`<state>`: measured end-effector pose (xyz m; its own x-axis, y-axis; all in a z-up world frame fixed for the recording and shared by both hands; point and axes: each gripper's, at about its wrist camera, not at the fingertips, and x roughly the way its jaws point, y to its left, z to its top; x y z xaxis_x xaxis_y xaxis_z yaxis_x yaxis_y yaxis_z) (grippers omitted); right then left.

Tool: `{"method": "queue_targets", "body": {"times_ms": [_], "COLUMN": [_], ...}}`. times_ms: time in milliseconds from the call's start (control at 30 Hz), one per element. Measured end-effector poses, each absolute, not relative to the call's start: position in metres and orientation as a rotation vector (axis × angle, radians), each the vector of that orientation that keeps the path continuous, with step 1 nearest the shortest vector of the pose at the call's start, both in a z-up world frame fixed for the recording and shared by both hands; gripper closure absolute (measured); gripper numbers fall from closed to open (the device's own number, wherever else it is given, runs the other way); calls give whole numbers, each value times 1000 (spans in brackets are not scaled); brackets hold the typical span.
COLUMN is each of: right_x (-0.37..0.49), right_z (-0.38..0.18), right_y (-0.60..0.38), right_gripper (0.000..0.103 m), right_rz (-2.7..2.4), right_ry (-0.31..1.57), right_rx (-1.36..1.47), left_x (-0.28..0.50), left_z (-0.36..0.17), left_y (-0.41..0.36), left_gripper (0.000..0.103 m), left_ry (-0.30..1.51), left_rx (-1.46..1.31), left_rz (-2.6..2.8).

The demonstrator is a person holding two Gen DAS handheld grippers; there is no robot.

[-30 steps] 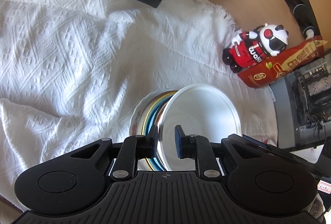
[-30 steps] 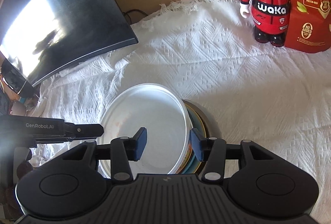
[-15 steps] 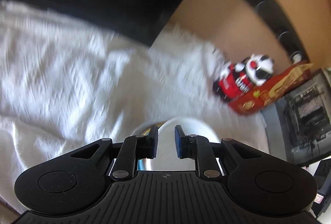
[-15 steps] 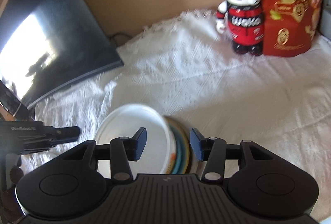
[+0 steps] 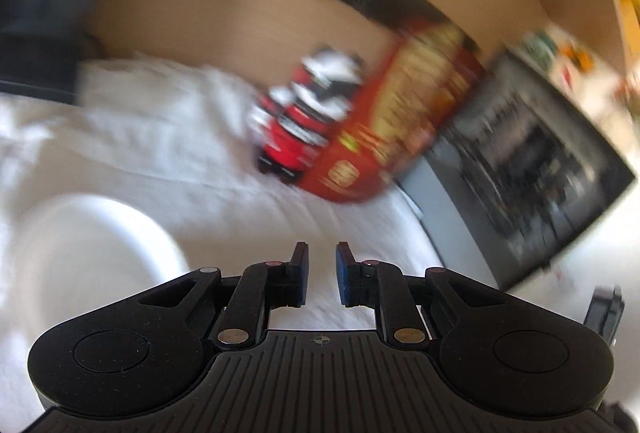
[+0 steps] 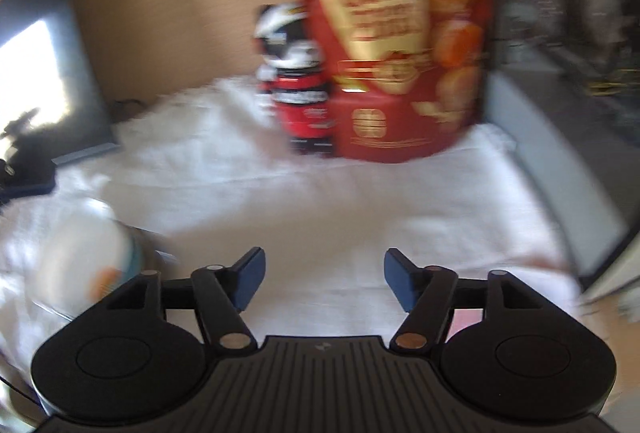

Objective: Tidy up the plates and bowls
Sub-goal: 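Release the stack and move both tools toward the white plastic tray, then grasp the white plastic tray rim with the left tool while the right tool grips it too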

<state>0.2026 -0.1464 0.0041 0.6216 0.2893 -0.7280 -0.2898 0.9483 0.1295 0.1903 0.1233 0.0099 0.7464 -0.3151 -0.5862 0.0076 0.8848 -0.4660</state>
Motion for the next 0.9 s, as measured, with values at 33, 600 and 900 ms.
{"method": "queue_targets", "body": {"times_ms": [33,600,900], "right_x": [203,217,217], "right_z": [1,-66,-87], "right_y": [-163,-328,-352], "right_gripper": [33,21,41], "right_rz": [310,50,182], "right_ry": [830,863,971], "right_rx": [-27,-104,119], "left_x": [196,272,289], "left_z": [3,-95,-119], "left_y": [107,-89,-130], "left_gripper": [87,89,81], "left_ry": [728,1006,1051], "left_rx": [-466,-280,-88], "left_rz": [-216,-353,-254]}}
